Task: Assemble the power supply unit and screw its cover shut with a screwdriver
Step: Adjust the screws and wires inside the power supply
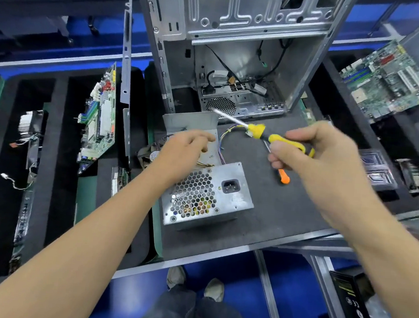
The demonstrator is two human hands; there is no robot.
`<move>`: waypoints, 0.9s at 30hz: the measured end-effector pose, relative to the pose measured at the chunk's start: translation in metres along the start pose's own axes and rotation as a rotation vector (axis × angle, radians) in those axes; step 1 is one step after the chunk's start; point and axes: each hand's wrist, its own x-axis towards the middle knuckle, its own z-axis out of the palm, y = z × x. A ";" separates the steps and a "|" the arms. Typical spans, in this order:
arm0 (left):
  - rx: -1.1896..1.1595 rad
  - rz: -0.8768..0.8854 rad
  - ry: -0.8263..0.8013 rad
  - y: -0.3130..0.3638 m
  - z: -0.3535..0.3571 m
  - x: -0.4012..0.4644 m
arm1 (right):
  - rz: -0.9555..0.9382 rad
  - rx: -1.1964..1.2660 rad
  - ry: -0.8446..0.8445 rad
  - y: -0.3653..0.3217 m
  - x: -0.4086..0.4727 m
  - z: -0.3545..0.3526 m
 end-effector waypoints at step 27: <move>0.259 0.657 0.330 -0.015 0.031 -0.084 | 0.097 0.433 0.203 0.074 -0.023 0.074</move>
